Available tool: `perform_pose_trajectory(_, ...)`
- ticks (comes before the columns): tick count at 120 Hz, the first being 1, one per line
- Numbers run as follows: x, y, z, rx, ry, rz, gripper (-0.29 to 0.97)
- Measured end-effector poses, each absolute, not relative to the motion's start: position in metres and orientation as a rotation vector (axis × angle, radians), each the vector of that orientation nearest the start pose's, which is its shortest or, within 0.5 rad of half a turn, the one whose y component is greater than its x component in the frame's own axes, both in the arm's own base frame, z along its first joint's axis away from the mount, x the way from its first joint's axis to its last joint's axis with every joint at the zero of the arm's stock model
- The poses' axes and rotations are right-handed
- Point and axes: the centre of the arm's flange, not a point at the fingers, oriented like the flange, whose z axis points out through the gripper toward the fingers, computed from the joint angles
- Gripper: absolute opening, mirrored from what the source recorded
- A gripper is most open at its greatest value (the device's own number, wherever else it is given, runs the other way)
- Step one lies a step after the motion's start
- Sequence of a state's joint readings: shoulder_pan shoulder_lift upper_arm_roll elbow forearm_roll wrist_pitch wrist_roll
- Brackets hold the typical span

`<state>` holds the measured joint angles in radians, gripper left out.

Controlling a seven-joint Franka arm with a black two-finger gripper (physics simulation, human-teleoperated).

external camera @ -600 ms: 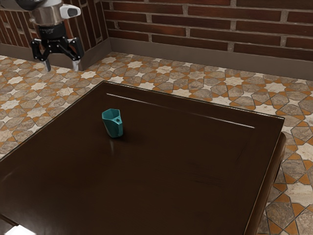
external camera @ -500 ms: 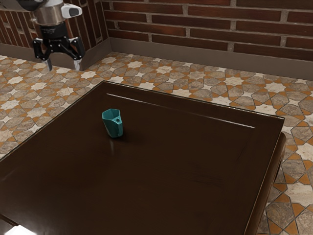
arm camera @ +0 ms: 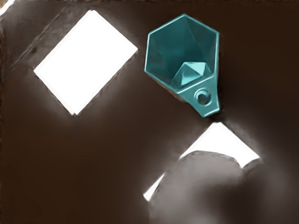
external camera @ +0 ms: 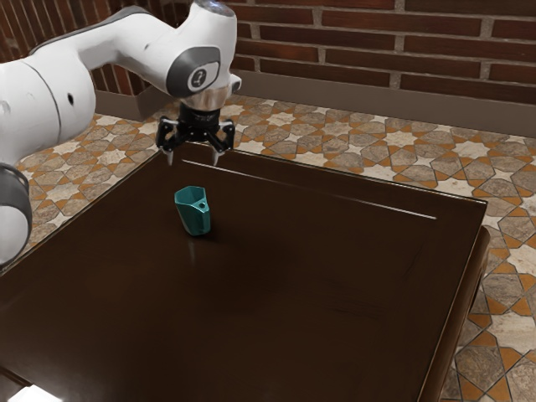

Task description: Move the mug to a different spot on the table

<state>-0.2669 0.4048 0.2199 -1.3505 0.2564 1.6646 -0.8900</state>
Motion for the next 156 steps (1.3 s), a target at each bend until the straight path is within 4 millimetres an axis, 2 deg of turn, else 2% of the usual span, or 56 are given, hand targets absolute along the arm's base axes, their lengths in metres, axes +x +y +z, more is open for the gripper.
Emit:
perform_pose_trajectory(13, 0.676, -0.02, 0.484, -2.465, -1.283, -0.181, 0.68)
perform_pose_trajectory(25, 0.674, -0.019, 0.468, -2.403, -1.376, -0.219, 0.68)
perform_pose_trajectory(45, 0.669, -0.039, 0.424, -2.326, -1.373, -0.305, 0.68)
perform_pose_trajectory(56, 0.673, -0.045, 0.397, -2.287, -1.381, -0.359, 0.68)
perform_pose_trajectory(91, 0.695, -0.025, 0.32, -2.175, -1.453, -0.486, 0.68)
perform_pose_trajectory(109, 0.712, -0.014, 0.31, -2.142, -1.488, -0.59, 0.68)
perform_pose_trajectory(132, 0.724, -0.01, 0.273, -2.123, -1.511, -0.623, 0.68)
perform_pose_trajectory(156, 0.727, -0.006, 0.25, -2.101, -1.539, -0.63, 0.66)
